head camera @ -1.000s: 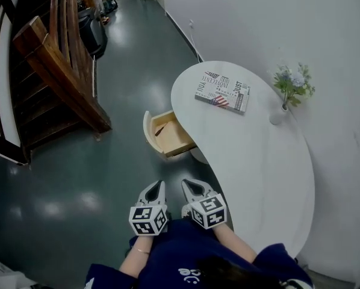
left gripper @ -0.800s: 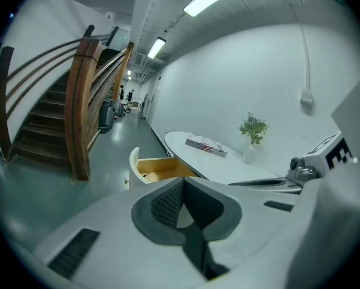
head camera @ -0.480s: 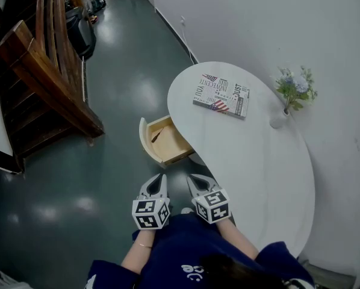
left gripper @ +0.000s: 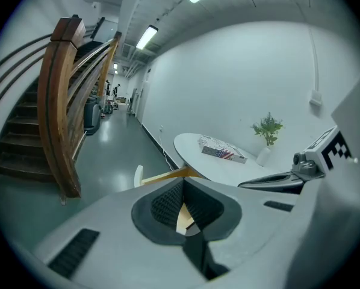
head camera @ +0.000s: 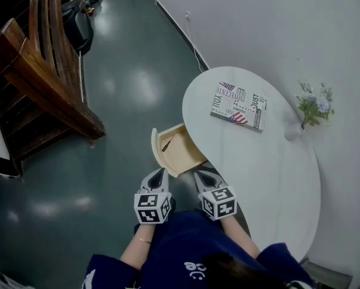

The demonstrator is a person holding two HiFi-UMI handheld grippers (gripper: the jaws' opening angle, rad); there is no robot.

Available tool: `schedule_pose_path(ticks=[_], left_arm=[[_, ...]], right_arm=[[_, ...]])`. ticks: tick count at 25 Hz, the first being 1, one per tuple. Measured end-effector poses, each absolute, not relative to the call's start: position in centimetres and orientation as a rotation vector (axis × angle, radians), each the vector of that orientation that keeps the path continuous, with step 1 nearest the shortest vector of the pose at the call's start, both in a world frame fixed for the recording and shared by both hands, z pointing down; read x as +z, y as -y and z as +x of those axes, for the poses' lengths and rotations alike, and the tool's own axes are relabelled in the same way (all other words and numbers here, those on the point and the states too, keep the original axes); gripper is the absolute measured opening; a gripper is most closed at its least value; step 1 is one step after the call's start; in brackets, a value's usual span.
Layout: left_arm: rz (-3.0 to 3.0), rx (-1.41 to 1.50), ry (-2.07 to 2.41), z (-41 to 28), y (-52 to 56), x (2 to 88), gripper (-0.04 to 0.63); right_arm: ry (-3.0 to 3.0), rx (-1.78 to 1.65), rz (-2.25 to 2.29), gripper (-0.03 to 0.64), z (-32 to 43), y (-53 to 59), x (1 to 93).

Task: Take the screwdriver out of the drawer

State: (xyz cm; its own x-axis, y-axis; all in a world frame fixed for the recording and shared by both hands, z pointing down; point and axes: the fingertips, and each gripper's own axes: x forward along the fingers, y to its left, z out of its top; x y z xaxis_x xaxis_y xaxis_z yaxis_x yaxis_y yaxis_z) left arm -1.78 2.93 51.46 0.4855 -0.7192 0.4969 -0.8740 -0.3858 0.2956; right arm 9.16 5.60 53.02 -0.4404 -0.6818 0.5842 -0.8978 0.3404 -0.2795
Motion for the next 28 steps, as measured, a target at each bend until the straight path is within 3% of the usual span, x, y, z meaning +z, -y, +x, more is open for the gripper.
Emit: schedule_pose_path(ticks=[13, 28], left_arm=[[2.292, 0.426, 1.09, -5.2, 3.8, 53.2, 0.005], [2.202, 0.388, 1.163, -6.7, 6.9, 53.7, 0.005]], right_arm=[[2.111, 0.956, 1.488, 0.008, 3.7, 0.9, 55.1], [1.976, 1.016, 1.405, 0.008, 2.5, 6.2, 57.9]])
